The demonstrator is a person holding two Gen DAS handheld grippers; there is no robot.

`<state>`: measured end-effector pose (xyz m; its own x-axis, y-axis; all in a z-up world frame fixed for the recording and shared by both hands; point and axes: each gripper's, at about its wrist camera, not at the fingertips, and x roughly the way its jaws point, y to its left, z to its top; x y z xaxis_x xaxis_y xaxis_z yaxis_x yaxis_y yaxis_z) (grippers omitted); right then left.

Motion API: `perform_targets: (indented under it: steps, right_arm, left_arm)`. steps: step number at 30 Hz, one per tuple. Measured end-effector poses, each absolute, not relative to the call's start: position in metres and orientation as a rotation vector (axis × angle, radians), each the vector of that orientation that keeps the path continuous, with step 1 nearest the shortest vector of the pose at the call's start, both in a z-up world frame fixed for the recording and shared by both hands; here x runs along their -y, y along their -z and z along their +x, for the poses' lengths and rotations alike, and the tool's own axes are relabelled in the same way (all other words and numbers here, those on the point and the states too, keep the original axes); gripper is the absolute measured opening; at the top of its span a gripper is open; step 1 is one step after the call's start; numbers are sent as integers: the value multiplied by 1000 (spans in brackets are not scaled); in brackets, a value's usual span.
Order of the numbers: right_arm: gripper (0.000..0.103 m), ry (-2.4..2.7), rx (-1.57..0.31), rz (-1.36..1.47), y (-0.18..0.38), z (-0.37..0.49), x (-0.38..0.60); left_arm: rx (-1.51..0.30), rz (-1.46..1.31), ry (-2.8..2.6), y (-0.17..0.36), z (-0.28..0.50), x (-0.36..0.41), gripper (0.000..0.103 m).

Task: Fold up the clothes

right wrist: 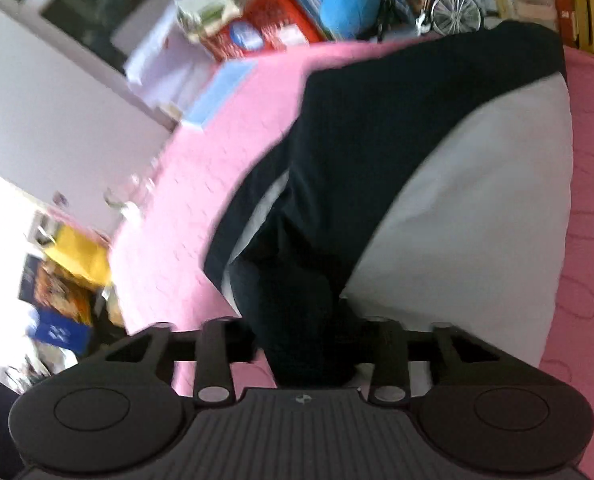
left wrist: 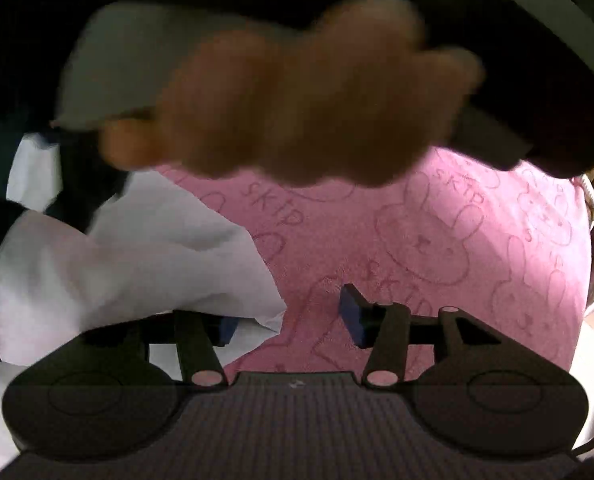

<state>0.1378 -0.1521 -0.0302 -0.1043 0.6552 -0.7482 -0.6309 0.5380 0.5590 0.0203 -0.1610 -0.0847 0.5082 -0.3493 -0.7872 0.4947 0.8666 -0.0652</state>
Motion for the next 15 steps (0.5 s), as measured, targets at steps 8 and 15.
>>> perform_targets:
  steps: [8,15]
  right_arm:
    - [82,-799,-1097,245,11,125,269]
    - [83,-476,-988,-15,33,56,313]
  left_arm:
    - [-959,-563,341,70,2,61,45]
    - [-868,-730,195,46,-15,21,52]
